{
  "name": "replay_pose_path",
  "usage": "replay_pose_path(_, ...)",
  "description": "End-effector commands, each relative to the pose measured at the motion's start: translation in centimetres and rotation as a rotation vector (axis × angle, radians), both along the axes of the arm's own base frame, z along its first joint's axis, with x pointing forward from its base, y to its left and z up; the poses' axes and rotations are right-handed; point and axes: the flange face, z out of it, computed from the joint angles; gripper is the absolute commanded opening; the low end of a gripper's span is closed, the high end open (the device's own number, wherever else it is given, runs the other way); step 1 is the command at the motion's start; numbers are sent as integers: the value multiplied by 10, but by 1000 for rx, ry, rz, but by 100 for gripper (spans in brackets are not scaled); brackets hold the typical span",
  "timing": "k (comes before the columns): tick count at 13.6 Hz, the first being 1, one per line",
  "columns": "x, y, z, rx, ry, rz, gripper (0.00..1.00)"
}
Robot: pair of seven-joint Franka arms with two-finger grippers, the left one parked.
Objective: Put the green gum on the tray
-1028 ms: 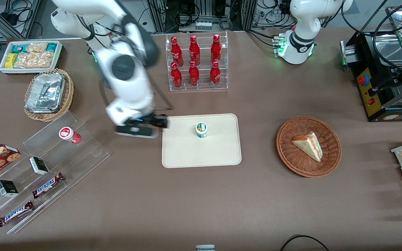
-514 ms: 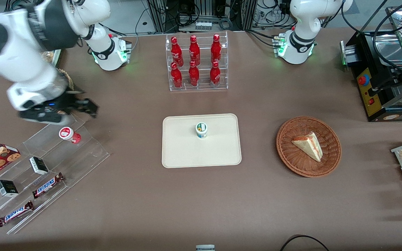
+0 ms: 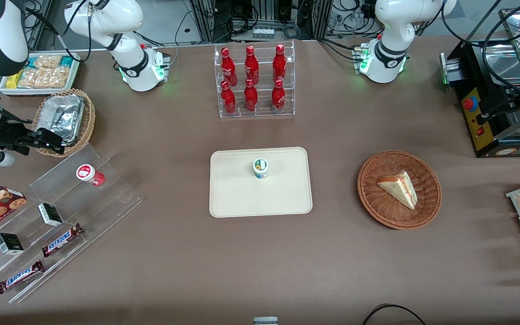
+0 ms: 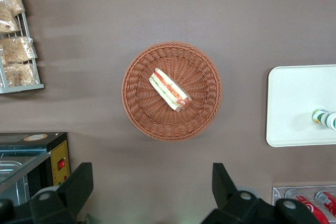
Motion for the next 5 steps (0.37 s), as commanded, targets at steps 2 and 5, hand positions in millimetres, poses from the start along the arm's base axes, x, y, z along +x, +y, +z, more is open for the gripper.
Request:
replay_pose_path(2,10,-11,11,20,4,16,99)
replay_pose_path(5,11,-7,11,20,8,16,99)
